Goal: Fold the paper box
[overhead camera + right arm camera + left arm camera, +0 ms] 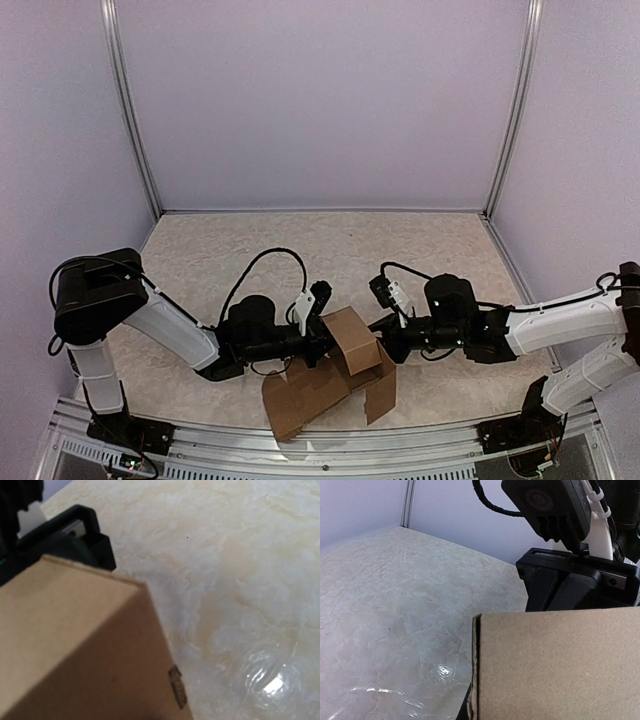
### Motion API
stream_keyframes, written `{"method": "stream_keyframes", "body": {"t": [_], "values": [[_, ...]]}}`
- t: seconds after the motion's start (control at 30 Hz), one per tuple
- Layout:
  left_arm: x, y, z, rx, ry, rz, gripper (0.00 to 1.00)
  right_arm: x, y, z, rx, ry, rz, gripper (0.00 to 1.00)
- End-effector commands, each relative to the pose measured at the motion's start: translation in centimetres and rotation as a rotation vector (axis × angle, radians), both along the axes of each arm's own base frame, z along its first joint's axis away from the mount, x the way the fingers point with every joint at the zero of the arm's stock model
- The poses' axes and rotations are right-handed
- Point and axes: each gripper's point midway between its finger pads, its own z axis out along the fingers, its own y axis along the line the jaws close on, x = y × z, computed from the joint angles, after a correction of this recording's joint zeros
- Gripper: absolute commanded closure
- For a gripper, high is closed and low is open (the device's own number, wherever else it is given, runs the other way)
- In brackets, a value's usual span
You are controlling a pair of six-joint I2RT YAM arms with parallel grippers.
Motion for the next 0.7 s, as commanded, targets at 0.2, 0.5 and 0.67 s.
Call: {"method": "stream_keyframes", "body": {"t": [0.2,0.5,0.67], "values": [[1.5,-0.3,0.9,0.021,-0.031,0.072,1.00,1.2,-0.9,2.6,-0.034,-0.110,-0.086,1.00],[3.9,1.2,0.2,0.069,-0.039,0.239,1.00,4.4,-7.6,5.5,-0.170,-0.273,-0.379,1.00],[5.7,2.7,0.0,0.122,-0.063,0.393,1.00,4.4,-9.3,7.8,-0.150,-0.327,-0.434,1.00]]}}
